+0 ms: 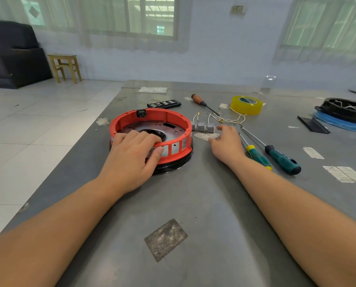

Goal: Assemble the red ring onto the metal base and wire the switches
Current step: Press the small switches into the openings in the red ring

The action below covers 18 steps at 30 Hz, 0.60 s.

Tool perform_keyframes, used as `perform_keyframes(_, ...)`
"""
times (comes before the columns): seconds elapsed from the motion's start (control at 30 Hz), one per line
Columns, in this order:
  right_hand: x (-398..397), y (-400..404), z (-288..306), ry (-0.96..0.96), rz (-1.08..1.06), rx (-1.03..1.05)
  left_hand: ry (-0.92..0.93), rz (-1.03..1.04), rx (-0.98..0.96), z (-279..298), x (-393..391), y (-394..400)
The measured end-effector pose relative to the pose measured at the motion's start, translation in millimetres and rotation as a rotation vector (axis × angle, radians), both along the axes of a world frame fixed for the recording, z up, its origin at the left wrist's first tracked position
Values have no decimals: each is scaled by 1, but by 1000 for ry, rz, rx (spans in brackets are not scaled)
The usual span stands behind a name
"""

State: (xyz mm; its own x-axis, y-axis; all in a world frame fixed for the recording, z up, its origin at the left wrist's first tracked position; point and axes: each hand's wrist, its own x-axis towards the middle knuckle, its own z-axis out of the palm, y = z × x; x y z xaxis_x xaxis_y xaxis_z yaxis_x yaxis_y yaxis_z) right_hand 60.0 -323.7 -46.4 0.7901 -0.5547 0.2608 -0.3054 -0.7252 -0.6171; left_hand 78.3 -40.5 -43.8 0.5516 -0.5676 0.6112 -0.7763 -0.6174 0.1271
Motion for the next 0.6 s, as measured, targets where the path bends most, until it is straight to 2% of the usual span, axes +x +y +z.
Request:
perform_keyframes(0.17,37,-11,0,41,17,-138,22,-62,-36,-1,3,3)
perform_keyframes(0.27,50,-14,-3,92,-5,-202,109,-87,-97,-2,6,5)
perform_keyframes(0.37,49,-15,-6,58,-48,-154,189,-96,-148,-4,8,8)
perform_keyframes(0.6,30,-5,-6,32,-61,-183,155,-95,-79,-4,9,10)
